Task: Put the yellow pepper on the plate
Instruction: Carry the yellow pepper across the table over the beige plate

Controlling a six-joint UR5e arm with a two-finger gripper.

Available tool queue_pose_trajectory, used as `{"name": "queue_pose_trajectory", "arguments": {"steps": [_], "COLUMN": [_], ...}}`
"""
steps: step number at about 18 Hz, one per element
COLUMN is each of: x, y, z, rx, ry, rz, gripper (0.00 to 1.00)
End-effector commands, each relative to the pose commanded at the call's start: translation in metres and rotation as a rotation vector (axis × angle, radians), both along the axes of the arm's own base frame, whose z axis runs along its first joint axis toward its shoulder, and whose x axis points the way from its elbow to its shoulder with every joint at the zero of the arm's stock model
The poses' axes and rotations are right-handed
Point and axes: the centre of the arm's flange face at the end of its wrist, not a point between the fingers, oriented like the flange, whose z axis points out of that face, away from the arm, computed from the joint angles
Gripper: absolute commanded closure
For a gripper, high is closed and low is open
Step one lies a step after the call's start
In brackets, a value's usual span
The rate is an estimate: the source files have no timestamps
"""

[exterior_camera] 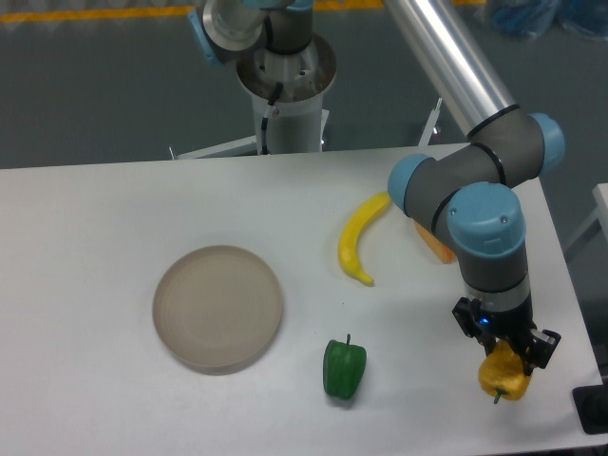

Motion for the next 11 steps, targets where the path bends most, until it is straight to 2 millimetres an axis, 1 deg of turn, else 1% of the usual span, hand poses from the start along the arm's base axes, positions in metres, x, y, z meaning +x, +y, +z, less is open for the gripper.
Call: {"name": "queue_pose_trajectory", "arguments": {"steps": [1, 3, 6, 8, 10, 11], "x": [0.003, 0.014, 0.047, 0.070, 0.119, 0.136], "y": [0.000, -0.008, -0.028, -0.043, -0.054, -0.058], "z": [0.005, 0.014, 0.035, 0.044, 0.045, 0.047], "rx": [0.009, 0.002, 0.015, 0.036, 0.033, 0.041], "ry": [-0.006, -0.037, -0.113, -0.162, -0.220, -0.238], "rz": [-0.005, -0.013, -0.009, 0.018, 0.069, 0.101], "gripper": [0.64, 0.64, 0.64, 0.64, 0.64, 0.64]}}
